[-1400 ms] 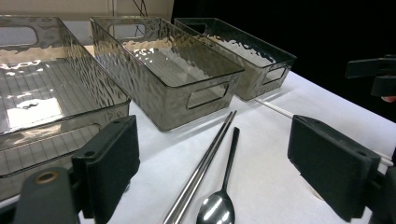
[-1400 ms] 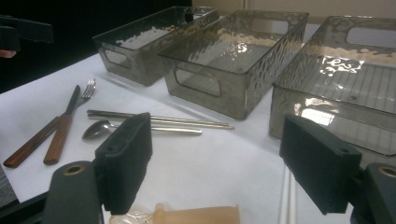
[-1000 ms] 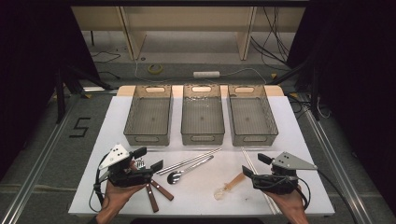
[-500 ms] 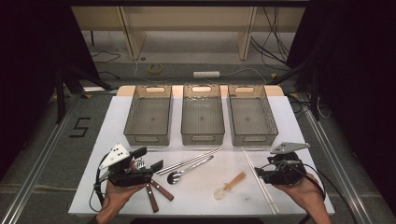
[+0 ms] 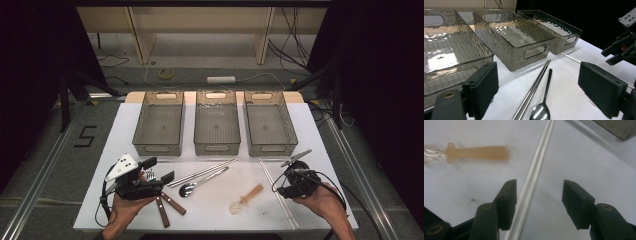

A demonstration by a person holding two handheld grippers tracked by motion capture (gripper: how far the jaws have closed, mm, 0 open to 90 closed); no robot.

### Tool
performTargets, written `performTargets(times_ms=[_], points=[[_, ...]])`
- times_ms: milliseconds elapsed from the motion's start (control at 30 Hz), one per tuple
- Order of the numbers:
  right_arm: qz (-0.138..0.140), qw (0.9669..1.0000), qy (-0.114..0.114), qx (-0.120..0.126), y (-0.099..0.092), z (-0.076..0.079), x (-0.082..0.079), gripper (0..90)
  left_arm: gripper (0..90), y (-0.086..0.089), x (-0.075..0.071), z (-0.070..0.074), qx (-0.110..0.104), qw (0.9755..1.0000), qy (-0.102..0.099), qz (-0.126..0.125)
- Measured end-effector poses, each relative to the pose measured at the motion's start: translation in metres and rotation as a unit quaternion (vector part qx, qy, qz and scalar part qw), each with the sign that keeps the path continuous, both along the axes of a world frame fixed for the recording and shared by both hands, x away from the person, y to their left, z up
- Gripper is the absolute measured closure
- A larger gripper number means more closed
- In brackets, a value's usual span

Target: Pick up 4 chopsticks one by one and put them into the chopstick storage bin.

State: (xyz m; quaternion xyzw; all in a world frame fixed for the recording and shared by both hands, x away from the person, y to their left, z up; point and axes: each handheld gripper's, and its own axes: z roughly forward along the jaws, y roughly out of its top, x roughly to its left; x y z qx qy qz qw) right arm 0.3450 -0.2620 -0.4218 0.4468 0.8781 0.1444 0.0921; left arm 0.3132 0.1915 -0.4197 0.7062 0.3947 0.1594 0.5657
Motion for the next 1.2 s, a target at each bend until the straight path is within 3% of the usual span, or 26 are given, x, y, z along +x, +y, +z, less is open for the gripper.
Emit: performTargets(times_ms=[200,433,633,1200], points=[[0.007,0.9995,0.027,-0.016,0.003,-0.010,0.001,58.2,16.1,0.000,0.000,0.000,0.003,1.0000,-0.001,-0.002],[-0.012,0.9988,0.045,-0.018,0.002,-0.020,0.002,66.5,16.1,0.000,0.000,0.001,0.002,1.0000,-0.002,0.000],[-0.012,0.9980,0.060,-0.013,0.003,-0.024,0.001,71.8,16.1,0.000,-0.001,0.001,0.002,1.0000,-0.002,0.000],[-0.010,0.9964,0.078,-0.030,0.004,-0.030,0.000,78.9,16.1,0.000,-0.001,0.001,0.004,1.0000,-0.002,-0.001]])
